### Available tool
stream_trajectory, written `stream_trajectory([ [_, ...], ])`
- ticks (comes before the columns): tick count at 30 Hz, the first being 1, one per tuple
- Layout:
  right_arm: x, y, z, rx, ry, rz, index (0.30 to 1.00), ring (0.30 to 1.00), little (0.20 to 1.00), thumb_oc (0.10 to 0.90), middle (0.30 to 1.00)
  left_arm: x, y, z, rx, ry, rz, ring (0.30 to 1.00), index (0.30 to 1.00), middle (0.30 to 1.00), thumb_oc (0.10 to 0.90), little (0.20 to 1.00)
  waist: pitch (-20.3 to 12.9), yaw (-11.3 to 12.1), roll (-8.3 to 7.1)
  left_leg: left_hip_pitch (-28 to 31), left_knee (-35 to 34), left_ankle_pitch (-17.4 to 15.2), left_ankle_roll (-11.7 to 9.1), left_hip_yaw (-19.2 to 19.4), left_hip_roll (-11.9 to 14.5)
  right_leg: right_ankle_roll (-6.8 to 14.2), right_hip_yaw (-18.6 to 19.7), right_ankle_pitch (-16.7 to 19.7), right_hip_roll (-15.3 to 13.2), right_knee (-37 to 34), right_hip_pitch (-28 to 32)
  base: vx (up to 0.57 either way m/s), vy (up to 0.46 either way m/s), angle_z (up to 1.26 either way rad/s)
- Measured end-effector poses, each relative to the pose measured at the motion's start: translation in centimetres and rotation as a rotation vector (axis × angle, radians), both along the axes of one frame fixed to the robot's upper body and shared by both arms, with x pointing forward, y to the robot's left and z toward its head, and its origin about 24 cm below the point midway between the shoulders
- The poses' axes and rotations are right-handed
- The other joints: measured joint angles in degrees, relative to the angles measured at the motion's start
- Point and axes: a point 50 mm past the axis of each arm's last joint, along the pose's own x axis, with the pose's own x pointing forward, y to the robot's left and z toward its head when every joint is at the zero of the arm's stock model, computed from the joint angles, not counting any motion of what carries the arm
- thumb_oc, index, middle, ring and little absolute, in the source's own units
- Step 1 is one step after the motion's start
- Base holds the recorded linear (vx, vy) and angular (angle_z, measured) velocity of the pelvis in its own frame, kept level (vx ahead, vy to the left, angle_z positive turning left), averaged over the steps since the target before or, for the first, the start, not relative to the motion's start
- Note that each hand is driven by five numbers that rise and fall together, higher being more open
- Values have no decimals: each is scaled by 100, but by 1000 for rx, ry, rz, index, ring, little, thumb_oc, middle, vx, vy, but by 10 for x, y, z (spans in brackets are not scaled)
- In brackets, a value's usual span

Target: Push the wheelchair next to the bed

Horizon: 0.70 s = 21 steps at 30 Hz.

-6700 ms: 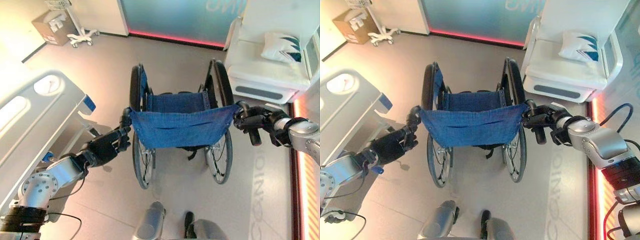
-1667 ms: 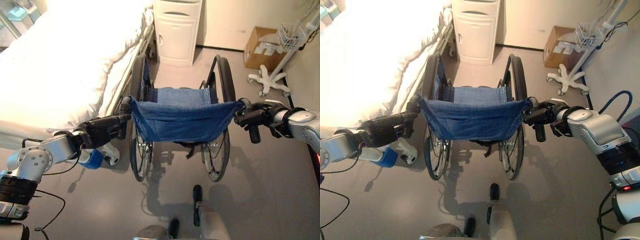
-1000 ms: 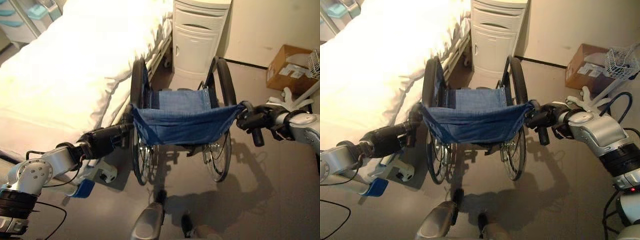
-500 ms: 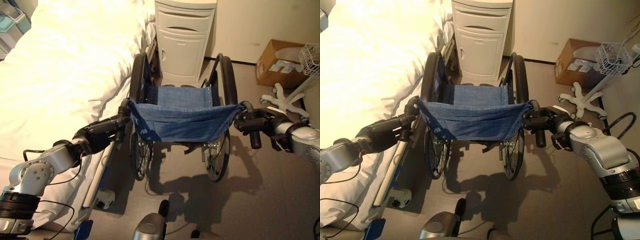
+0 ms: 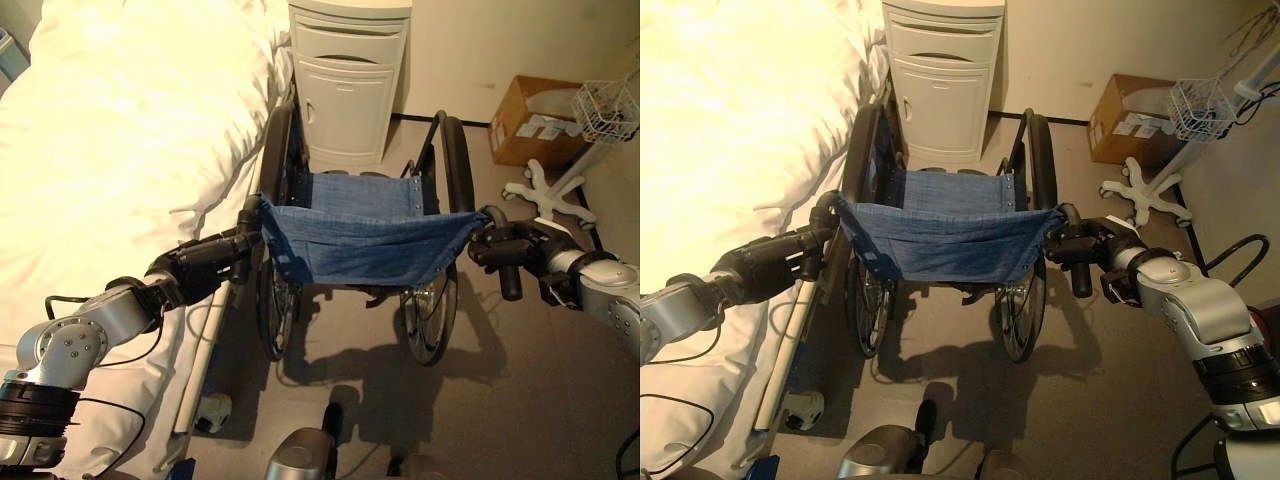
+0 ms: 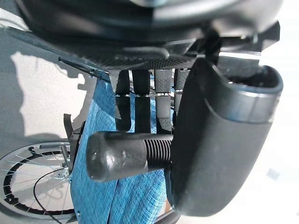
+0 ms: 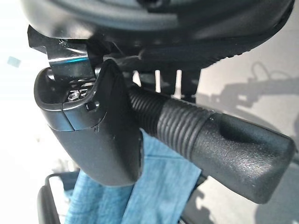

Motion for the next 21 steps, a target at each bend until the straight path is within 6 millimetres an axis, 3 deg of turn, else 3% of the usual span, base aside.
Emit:
stream_trajectory([
  [2,1,3,-3,-3,16,13,300,300,300,400,300,0,4,-2,1,9,20,300,300,300,400,300,-33,-99,-114,-20,36,-14,-13,-51,-114,-23,87,223,35,-311,-315,47,-91,22],
  [4,2,2,-9,-3,44,8,300,300,300,400,300,0,3,-6,5,25,19,300,300,300,400,300,-76,-196,-175,13,68,-16,-14,-206,-140,67,141,389,82,-421,-225,60,-71,36],
  [19,3,-1,-7,-4,30,3,300,300,300,400,300,-2,0,-5,24,31,6,300,300,300,400,300,-205,-135,-110,61,-136,37,-39,-181,-80,99,147,751,174,-1187,85,4,-6,1],
  [20,3,-1,-7,-4,31,3,300,300,300,400,300,-2,0,-5,25,33,5,505,505,505,536,505,-205,-133,-110,87,-161,38,-38,-181,-80,104,147,771,175,-1253,121,0,0,0],
  [21,3,-1,-7,-4,33,3,300,300,300,400,300,-2,0,-5,25,34,6,900,900,900,800,900,-205,-134,-110,121,-187,38,-38,-182,-82,110,145,786,173,-1314,180,0,0,0],
])
